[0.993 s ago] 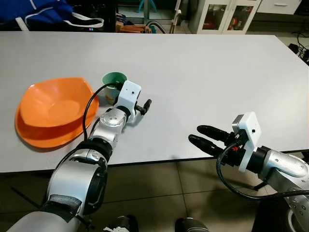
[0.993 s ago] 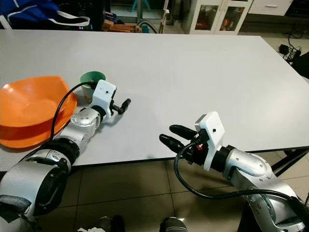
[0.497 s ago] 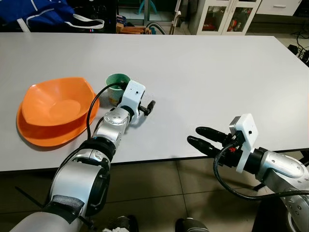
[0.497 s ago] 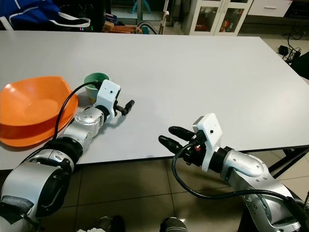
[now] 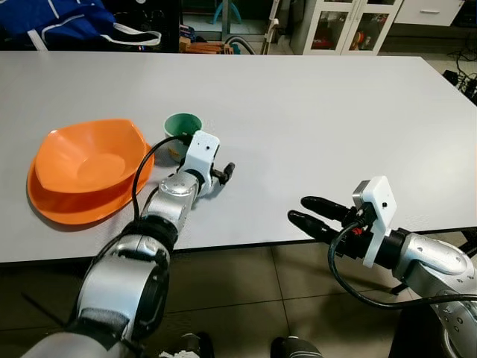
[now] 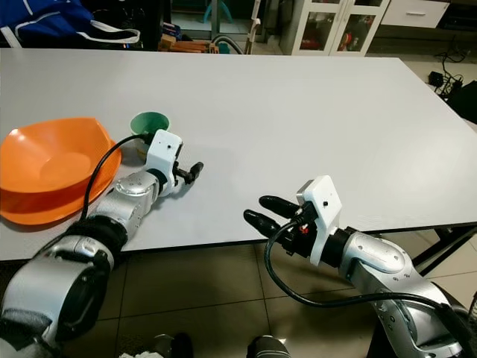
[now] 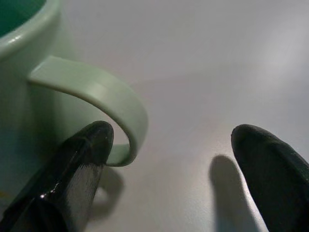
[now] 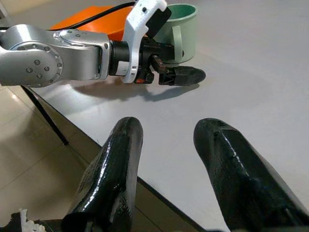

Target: Setting the table

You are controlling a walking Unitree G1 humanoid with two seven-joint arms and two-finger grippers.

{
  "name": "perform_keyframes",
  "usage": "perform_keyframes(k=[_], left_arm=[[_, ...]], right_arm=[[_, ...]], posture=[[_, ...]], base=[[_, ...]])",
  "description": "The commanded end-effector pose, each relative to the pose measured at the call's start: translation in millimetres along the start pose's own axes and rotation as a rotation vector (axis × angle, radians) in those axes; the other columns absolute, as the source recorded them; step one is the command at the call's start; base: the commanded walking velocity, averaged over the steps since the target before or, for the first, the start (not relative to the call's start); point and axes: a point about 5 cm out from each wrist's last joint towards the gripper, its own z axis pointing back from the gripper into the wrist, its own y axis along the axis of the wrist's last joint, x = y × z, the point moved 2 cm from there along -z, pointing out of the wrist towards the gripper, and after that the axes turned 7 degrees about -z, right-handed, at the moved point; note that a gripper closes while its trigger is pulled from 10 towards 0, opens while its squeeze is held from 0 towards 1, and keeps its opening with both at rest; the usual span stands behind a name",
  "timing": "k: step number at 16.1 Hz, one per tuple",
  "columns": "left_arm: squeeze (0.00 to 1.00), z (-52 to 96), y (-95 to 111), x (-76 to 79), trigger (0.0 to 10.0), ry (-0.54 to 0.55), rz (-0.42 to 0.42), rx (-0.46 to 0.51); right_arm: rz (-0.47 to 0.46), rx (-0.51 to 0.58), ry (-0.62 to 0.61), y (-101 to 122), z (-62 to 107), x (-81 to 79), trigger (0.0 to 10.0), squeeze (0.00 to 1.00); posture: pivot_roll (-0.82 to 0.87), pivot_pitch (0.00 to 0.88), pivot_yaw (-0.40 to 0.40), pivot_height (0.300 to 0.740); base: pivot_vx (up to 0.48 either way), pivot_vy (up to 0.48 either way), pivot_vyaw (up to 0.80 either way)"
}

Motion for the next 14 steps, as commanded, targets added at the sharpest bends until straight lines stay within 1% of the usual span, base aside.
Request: perform_keyframes(k=[1,2,3,4,5,7,8,10,11,12,13,14], left_arm=[[0.00,0.4,7.2,6.8,10.0,-0.032,0.009,0.022],[0.00,1.7,9.9,11.5,10.0,-0.060,0.016,0.029],[0.00,4.1,12.5,13.4,10.0,-0.065,0.003,0.043],[0.00,5.3,14.9,12.3,10.0,-0.058,0.002,0.056],[0.00,9.5,23.3,12.2,10.0,-0.054,0.000,0.086],[0.00,17.3,29.0,13.8,10.0,-0.050,0.008,0.107],[0.00,25.9,29.8,17.3,10.0,-0.054,0.019,0.114],[0.00,40.9,28.5,17.8,10.0,-0.037,0.041,0.118],[0.00,59.4,23.5,18.8,10.0,-0.009,0.049,0.123],[0.00,64.7,19.6,19.2,10.0,-0.006,0.051,0.116],[0.00,73.8,15.2,18.4,10.0,0.011,0.048,0.117],[0.00,76.4,7.8,11.9,10.0,0.039,0.047,0.096]], right_arm=[[0.011,-0.001,-0.012,-0.2,2.9,1.8,10.0,0.00],[0.008,-0.002,-0.012,-1.0,2.7,1.7,10.0,0.00],[0.004,-0.003,-0.010,-2.2,1.4,1.3,10.0,0.00],[0.003,-0.003,-0.008,-2.5,0.5,1.4,10.0,0.00],[0.003,-0.002,-0.005,-1.9,0.5,1.4,10.0,0.00],[0.003,-0.003,-0.002,-1.5,0.9,1.6,10.0,0.00],[0.002,-0.005,-0.004,-2.2,1.1,2.8,10.0,0.00],[-0.001,-0.003,-0.012,-3.1,0.5,4.4,10.0,0.00],[-0.004,0.003,-0.016,-2.8,-0.9,5.0,10.0,0.00],[-0.005,0.004,-0.015,-2.7,-1.2,5.0,10.0,0.00],[-0.006,0.006,-0.014,-2.7,-2.1,5.0,10.0,0.00],[-0.010,0.007,-0.009,-3.8,-4.6,5.5,10.0,0.00]], posture=[[-0.31,0.054,-0.010,0.740],[-0.31,0.053,-0.010,0.740],[-0.30,0.051,-0.008,0.740],[-0.30,0.049,-0.007,0.740],[-0.30,0.048,-0.006,0.740],[-0.30,0.043,-0.006,0.740],[-0.29,0.041,-0.008,0.740],[-0.28,0.039,-0.005,0.740],[-0.27,0.038,-0.002,0.740],[-0.27,0.038,-0.002,0.740],[-0.26,0.038,-0.003,0.740],[-0.24,0.036,-0.009,0.740]], base=[[0.000,0.000,0.00],[0.000,0.000,0.00],[0.000,0.000,0.00],[0.000,0.000,0.00],[0.000,0.000,0.00],[0.000,0.000,0.00],[0.000,0.000,0.00],[0.000,0.000,0.00],[0.000,0.000,0.00],[0.000,0.000,0.00],[0.000,0.000,0.00],[0.000,0.000,0.00]])
